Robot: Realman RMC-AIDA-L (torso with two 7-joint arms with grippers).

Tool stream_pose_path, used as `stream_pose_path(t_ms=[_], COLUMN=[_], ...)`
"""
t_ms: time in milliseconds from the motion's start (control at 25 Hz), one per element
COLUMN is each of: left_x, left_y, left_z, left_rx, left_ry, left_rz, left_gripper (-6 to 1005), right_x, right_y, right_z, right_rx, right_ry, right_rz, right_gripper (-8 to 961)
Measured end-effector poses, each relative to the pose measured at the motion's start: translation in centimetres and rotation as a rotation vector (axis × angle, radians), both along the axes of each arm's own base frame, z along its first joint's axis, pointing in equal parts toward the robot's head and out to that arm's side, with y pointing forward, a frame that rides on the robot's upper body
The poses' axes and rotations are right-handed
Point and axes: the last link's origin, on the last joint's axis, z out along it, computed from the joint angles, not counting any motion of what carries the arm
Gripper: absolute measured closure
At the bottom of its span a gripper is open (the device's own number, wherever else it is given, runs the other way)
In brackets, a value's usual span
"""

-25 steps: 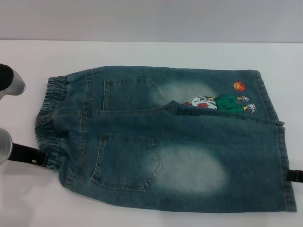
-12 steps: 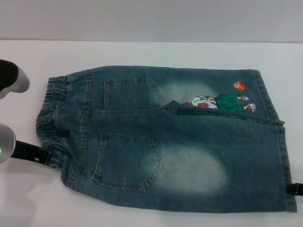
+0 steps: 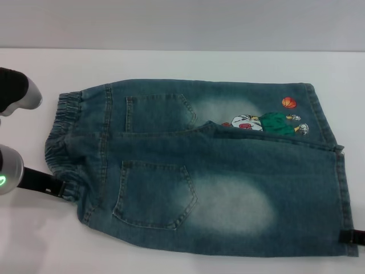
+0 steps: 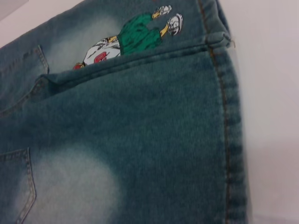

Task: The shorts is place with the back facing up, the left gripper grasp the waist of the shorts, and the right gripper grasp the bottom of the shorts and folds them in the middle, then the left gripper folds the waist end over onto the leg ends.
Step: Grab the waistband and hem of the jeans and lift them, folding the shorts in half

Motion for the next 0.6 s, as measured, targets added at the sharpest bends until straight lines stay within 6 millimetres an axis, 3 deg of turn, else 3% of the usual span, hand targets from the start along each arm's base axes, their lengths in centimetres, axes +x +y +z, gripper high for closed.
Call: stream_pose_path(t_ms=[600], left_x=[0.22], left_y=[0.19], left_z=[-0.32], left_rx=[-0.013], left_ry=[0.003], left_rz=[-0.007], left_gripper=[951], right_x=[-0.57], right_y=[0.69], right_z=[-0.57], right_rx=[-0.008], right_ry=[0.007], right_rz=[0.031], right_gripper=[221])
